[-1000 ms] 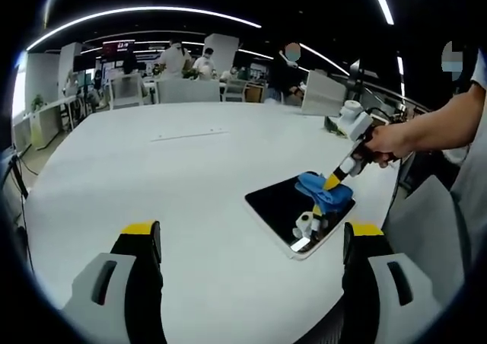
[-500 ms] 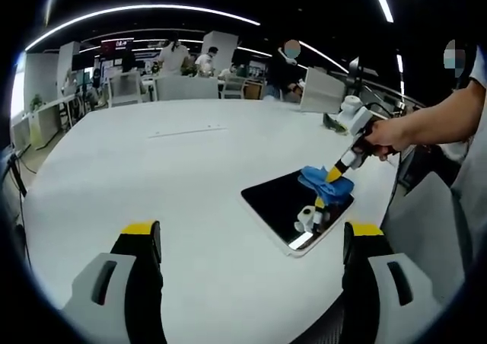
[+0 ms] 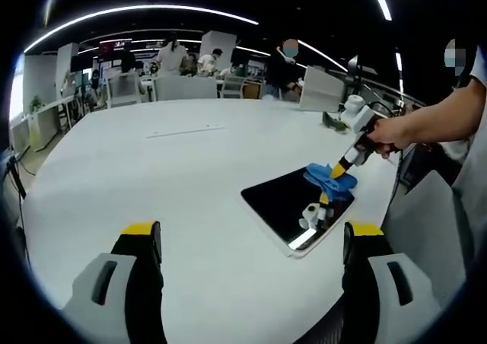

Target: Wipe the mirror surface with the cleaning cloth until all visible marks leave the cleaned area.

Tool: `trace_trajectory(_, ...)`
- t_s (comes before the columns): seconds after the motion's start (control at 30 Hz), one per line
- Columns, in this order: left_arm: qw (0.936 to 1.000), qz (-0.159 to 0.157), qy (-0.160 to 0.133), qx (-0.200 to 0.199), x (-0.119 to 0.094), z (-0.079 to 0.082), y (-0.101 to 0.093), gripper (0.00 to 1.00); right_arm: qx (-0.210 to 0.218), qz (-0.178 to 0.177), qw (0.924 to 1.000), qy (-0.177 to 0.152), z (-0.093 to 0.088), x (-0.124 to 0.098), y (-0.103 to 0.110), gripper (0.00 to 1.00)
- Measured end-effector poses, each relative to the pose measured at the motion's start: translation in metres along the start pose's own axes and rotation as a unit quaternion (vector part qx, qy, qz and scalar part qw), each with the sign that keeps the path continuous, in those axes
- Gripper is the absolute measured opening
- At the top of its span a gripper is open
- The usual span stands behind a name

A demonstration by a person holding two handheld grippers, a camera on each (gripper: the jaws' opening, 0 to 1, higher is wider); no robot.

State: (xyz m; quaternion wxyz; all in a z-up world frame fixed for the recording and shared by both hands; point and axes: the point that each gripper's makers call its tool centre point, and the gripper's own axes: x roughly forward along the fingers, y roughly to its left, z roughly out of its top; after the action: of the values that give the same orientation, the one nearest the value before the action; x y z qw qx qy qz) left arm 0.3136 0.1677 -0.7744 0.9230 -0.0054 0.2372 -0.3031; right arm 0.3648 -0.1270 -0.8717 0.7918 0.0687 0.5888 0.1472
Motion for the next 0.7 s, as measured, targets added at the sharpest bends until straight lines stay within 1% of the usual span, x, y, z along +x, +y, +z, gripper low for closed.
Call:
trace_trajectory(0.2, 1.0000, 0.002, -0.001, 0.000, -0.0005, -0.0002, -0.0001, 0.99, -0.007, -0.012, 0.9999, 0.000, -0.0005, -0.0010, -0.0084, 0.00)
trace_trajectory(0.57, 1.0000, 0.010, -0.002, 0.002, -0.0028, 0.0005, -0.0001, 0.99, -0.006, -0.017, 0.9998, -0.004, -0.0008, 0.0006, -0.0091, 0.00)
trace_trajectory(0.7, 0.9999, 0.013, 0.000, 0.006, -0.0042, 0.0006, 0.0023, 0.99, -0.013, -0.021, 0.9997, -0.007, -0.0026, -0.0015, -0.0058, 0.00)
